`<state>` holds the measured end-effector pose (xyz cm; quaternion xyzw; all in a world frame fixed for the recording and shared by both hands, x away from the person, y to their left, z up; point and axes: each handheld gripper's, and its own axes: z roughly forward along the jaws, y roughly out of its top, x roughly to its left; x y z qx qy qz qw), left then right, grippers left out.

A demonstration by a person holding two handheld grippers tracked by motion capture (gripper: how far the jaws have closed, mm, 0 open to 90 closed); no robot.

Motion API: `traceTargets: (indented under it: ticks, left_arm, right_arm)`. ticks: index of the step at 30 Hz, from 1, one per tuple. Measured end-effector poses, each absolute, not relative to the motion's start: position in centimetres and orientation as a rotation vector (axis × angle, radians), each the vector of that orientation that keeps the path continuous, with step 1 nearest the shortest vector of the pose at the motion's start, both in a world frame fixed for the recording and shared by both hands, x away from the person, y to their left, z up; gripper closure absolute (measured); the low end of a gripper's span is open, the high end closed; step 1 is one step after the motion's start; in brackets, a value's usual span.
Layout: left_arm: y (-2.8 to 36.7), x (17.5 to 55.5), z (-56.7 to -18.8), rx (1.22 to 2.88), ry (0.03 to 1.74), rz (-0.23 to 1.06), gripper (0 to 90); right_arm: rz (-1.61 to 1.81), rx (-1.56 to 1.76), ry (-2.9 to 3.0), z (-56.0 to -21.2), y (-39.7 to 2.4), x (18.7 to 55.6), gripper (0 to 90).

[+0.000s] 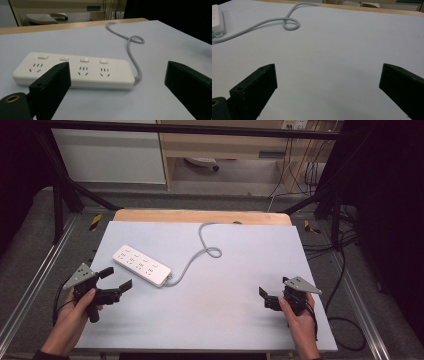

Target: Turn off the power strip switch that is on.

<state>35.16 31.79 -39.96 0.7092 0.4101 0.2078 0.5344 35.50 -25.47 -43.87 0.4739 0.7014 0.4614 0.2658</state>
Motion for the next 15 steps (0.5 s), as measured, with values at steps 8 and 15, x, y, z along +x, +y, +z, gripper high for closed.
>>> traceTargets:
  ticks: [8,15]
  left_arm:
    - [32.3,34.1,-42.0,1.687,1.018,0.477,7.5]
    - [32.4,33.6,-42.5,1.678,1.024,0.462,7.8]
  right_arm:
    - [1.239,1.285,1.898,-43.9,-25.5,35.5,2.0]
    - [1.162,1.331,1.914,-44.5,-25.4,36.0,2.0]
